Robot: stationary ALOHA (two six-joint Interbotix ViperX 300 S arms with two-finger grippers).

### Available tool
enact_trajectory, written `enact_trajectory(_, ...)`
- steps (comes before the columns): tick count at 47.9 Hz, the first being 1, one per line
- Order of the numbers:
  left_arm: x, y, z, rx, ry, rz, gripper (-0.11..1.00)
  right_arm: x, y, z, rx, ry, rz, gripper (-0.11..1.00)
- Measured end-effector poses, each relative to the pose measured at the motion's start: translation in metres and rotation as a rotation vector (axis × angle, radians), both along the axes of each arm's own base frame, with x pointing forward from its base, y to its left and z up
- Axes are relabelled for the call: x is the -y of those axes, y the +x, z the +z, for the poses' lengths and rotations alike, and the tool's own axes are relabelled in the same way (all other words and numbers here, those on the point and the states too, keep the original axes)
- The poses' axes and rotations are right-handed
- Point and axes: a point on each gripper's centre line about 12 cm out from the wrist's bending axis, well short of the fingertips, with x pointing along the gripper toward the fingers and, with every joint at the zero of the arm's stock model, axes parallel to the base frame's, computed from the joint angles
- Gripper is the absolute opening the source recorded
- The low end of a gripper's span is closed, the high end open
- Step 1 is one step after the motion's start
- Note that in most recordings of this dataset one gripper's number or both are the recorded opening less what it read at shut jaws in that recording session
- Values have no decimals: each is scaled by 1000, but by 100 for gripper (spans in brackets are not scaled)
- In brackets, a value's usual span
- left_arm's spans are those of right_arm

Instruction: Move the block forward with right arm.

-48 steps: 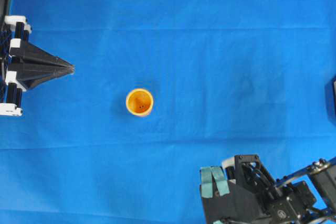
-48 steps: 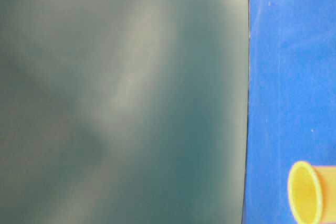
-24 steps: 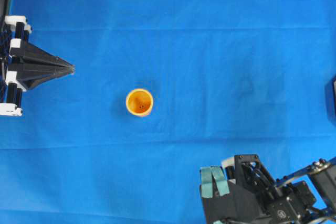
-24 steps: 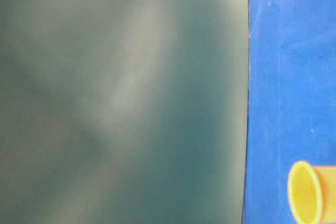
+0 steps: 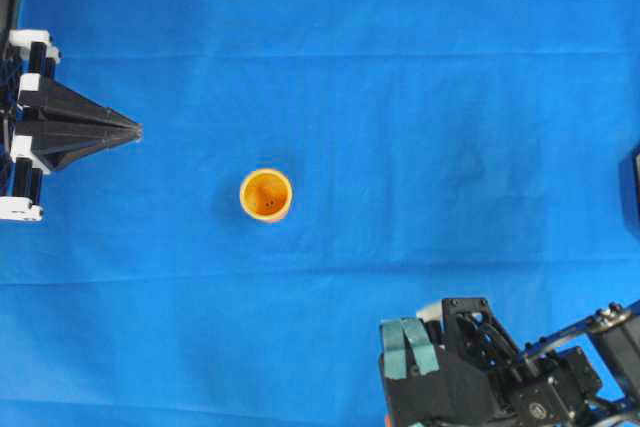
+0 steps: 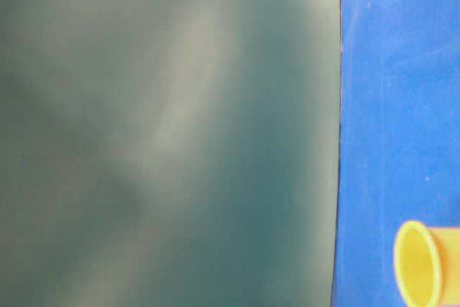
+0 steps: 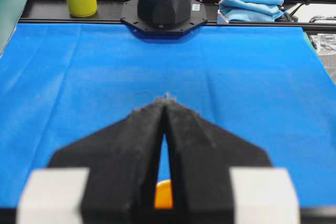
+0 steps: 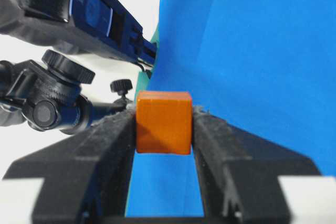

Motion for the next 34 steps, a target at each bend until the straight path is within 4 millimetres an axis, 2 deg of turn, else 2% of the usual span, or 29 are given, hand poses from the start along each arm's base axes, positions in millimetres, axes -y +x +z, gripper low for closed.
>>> enact_trajectory(34,0,0,1,2,0,0,0,-1,3,0,7,3,-1,41)
